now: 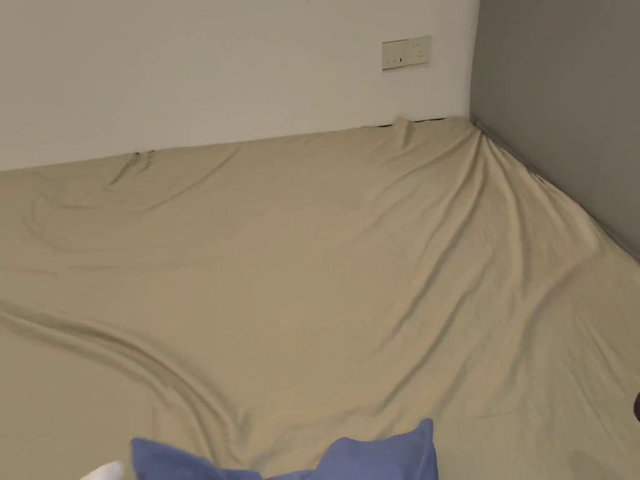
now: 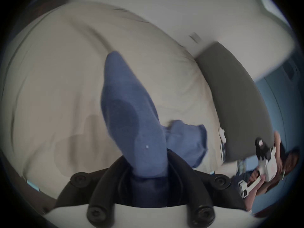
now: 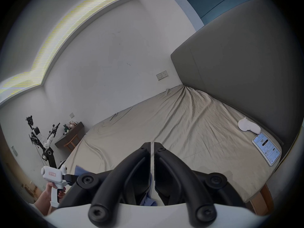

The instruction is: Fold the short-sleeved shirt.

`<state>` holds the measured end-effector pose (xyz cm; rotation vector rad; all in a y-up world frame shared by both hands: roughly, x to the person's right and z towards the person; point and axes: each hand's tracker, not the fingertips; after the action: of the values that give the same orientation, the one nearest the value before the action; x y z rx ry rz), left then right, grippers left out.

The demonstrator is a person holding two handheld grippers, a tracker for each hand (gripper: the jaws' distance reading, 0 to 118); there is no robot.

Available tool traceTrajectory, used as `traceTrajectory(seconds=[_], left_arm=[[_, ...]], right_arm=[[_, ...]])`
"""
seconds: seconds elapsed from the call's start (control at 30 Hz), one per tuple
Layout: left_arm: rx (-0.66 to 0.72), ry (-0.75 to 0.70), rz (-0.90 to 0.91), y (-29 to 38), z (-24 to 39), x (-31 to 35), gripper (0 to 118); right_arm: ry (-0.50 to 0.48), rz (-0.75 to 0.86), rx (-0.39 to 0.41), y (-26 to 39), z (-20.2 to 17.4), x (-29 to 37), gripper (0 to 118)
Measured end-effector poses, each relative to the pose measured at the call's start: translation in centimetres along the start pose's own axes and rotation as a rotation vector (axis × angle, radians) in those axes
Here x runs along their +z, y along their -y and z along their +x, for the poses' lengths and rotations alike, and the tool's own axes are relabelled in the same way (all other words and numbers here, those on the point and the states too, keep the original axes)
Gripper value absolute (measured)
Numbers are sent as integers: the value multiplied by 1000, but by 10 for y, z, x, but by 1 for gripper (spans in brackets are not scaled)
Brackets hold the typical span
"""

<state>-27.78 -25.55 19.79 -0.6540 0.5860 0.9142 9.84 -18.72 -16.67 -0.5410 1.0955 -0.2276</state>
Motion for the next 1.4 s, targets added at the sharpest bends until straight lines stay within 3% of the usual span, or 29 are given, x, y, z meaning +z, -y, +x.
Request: traceTrajectory(seconds=[0.2,0.3,0.33,0.37,0.4,0.43,0.5,0.57,0.63,0.67,0.73,0.77,0.87,0.97,1.0,1.1,1.2,1.3,1.4], left_arm=[[-233,-66,-138,13,111,-113,16],[-315,-46,-186,34,137,-171,18],[-296,-38,-191,38,141,-181,30],[-273,15,-209,38,142,-182,58],[-199,131,-218,40,142,-181,100],[-123,254,-197,37,141,-168,110],[-44,421,-129,24,141,-142,111],[-69,386,46,14,144,-100,110],[-209,174,265,10,144,-75,102],[-286,64,332,16,152,-70,88],[-471,-162,393,32,160,-80,20],[-523,-215,393,42,161,-90,9],[-524,-78,138,78,166,-141,9],[-598,-71,8,119,180,-187,9],[-643,-115,-3,128,188,-196,8],[-624,-67,8,129,207,-196,9],[-565,45,-3,115,206,-190,9],[-471,128,42,96,197,-161,9],[-330,180,148,70,164,-113,9]], right_arm=[[1,31,-28,1,15,16,6],[29,58,-54,1,26,28,6],[40,64,-60,1,30,32,6],[49,69,-70,1,34,35,6],[57,73,-80,1,38,38,6],[71,78,-88,1,42,41,6],[86,78,-98,1,47,43,6],[97,79,-113,2,53,43,6],[102,79,-131,4,55,43,6],[100,79,-139,5,56,43,6],[96,77,-140,6,57,42,6],[97,73,-136,6,56,41,6],[91,71,-134,7,57,41,6],[96,65,-125,9,56,42,6],[99,63,-119,9,56,42,6],[115,48,-85,9,56,43,6],[113,11,-42,9,49,33,6],[34,-41,1,7,34,12,6],[-37,-140,93,6,8,-24,6]])
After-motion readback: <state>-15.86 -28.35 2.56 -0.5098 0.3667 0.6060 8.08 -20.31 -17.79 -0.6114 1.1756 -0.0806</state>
